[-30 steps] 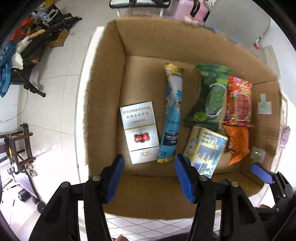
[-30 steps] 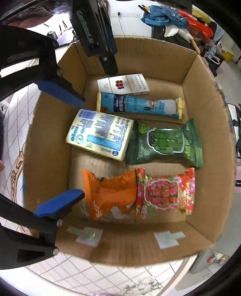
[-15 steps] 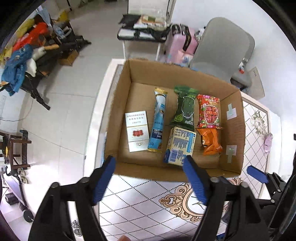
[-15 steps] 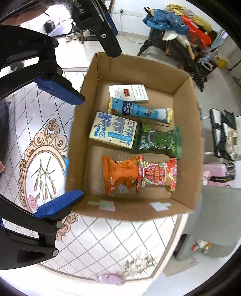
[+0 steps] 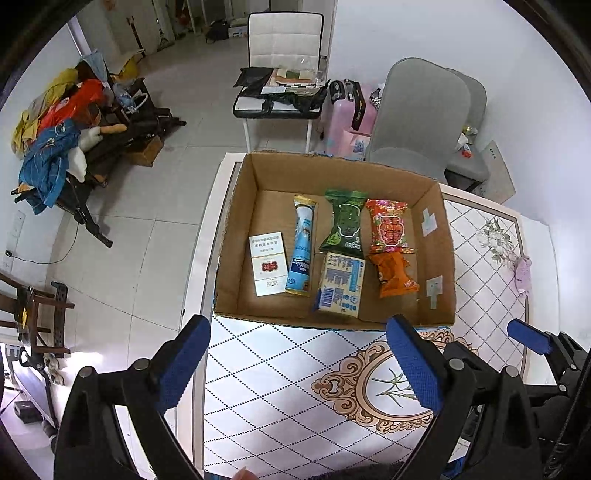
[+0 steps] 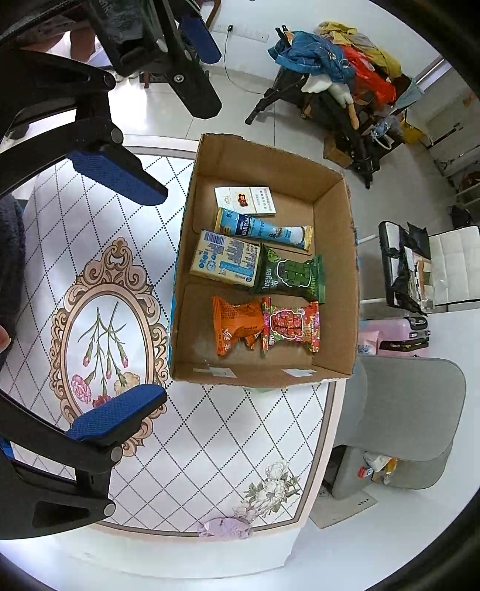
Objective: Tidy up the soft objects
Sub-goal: 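Withdraw both tools from the box back over the table, then reach the right tool to the lilac cloth and grasp it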
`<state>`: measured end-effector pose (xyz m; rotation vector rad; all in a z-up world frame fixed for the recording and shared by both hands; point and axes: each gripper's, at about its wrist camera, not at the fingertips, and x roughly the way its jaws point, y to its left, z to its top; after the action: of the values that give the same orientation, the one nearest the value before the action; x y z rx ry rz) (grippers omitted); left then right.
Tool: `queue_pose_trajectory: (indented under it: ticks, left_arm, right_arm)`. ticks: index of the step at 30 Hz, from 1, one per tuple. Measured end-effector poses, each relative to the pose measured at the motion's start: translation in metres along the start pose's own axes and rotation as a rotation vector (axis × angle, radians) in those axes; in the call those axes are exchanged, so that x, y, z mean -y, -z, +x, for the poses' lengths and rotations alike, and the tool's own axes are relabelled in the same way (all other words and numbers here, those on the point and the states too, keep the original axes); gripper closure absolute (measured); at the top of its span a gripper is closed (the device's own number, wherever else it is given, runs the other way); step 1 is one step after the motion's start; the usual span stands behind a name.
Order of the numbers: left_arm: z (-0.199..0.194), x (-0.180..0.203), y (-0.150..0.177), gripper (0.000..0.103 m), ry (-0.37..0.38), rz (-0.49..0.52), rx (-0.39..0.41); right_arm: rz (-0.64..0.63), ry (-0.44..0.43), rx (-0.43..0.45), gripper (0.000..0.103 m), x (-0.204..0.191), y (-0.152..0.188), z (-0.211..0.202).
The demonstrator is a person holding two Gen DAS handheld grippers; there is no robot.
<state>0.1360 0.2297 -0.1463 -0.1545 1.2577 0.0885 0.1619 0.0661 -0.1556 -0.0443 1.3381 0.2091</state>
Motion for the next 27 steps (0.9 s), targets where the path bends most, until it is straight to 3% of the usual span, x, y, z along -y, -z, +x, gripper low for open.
queue_pose_trajectory:
  ticks: [4, 10, 14, 22, 27]
  left_arm:
    - [-0.004, 0.016, -0.001, 0.005, 0.003, 0.008, 0.006]
    - [0.007, 0.061, -0.013, 0.005, -0.019, 0.034, -0.003]
    - [0.033, 0.100, -0.024, 0.005, -0.054, 0.041, -0.009]
    - [0.092, 0.161, -0.043, 0.005, -0.114, 0.000, -0.060]
    - [0.124, 0.196, -0.051, 0.005, -0.150, -0.016, -0.097]
  right_arm:
    - [0.022, -0.027, 0.009, 0.004, 0.017, -0.002, -0.007]
    - [0.087, -0.042, 0.003, 0.004, 0.081, -0.008, -0.004]
    - [0.179, 0.045, 0.003, 0.004, 0.156, -0.013, 0.003]
    - [0.502, 0.035, -0.011, 0.004, 0.324, -0.019, 0.029]
    - [0.627, 0.112, -0.054, 0.004, 0.425, -0.030, 0.067]
